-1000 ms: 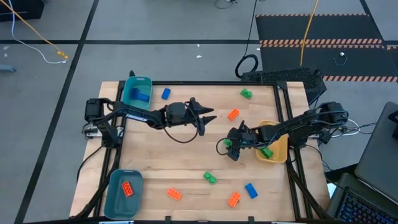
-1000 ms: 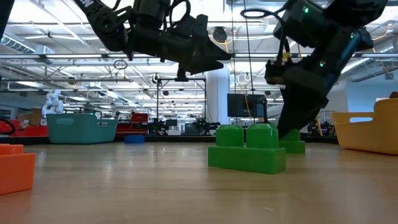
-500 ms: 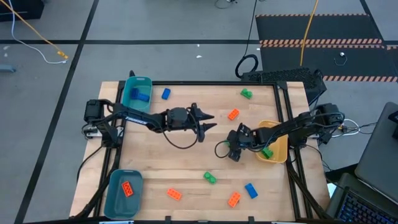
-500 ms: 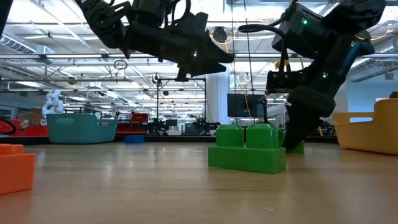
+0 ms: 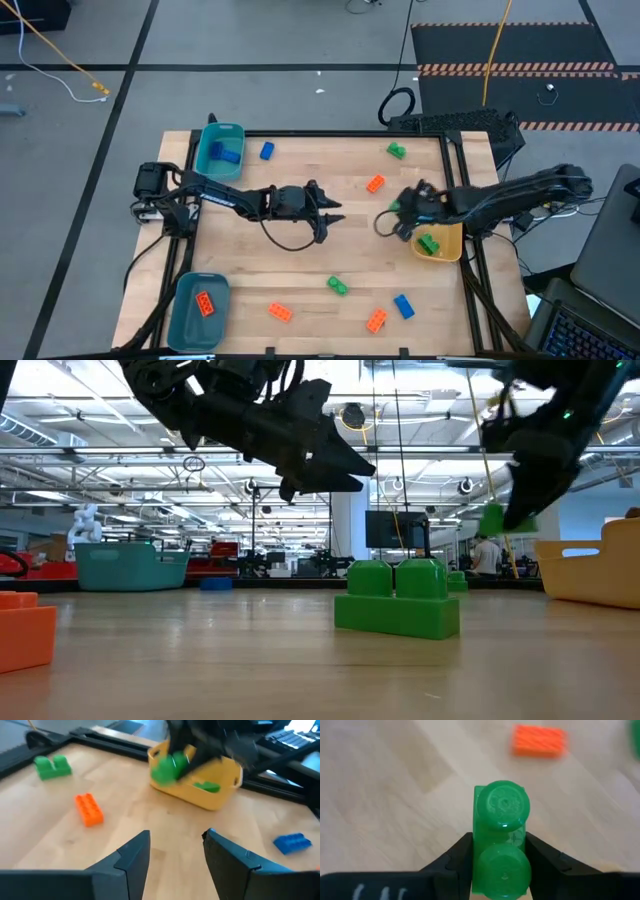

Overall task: Sort & place blocks by color
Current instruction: Put the green game piece into the yellow bin

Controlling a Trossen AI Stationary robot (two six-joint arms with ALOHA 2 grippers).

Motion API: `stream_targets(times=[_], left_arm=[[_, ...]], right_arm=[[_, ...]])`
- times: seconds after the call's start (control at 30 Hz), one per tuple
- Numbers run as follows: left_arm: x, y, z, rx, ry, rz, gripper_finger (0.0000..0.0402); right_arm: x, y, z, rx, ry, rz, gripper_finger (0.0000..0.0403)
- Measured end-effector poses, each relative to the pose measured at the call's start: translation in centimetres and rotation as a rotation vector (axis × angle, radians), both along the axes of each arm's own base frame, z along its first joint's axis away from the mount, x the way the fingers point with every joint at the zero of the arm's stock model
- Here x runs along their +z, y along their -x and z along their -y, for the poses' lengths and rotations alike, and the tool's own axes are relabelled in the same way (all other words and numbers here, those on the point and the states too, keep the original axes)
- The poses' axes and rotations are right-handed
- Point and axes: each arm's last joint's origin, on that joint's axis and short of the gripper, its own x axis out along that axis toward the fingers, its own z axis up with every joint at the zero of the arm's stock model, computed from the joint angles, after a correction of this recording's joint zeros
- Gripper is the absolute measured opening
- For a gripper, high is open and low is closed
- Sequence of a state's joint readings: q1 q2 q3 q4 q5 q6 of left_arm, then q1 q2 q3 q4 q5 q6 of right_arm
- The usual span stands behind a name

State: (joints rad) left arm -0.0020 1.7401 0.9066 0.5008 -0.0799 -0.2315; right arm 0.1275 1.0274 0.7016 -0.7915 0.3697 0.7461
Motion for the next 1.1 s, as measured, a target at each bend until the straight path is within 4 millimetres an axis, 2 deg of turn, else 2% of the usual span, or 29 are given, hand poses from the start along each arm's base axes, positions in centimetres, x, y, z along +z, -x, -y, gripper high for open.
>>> stream_targets(times=[0.17,0.33,0.5,0.7,0.8,0.93,1.1], left_arm=[[-0.4,0.2,1.7,-0.018,-0.003,-0.046,0.0184],[-0.7,0.4,3.3,-0.011,-0.008,-0.07,0.0184],[-0.7,0.6,4.5,-0.019,-0.003,-0.078,0.0184],[-0.7,0.7,5.4,-0.031,0.001,-0.075,0.0184],[-0.7,0.7,5.6,-0.028,0.004,-0.074,0.0184],[-0.7,0.8,5.7,-0.031,0.004,-0.073,0.0184],[-0.7,0.7,5.7,-0.019,0.0,-0.071,0.0184]], right_arm=[[1.3,3.5,0.2,-0.158,-0.079,-0.046,0.0126],[1.2,5.2,0.2,-0.244,-0.156,-0.156,0.0126],[1.1,5.3,0.1,-0.27,-0.216,-0.177,0.0131],[0.7,5.3,0.0,-0.269,-0.244,-0.187,0.0243],[0.6,5.1,0.0,-0.266,-0.249,-0.169,0.0281],[0.6,5.1,0.0,-0.28,-0.254,-0.16,0.0292],[0.8,4.3,0.0,-0.232,-0.233,-0.082,0.0278]])
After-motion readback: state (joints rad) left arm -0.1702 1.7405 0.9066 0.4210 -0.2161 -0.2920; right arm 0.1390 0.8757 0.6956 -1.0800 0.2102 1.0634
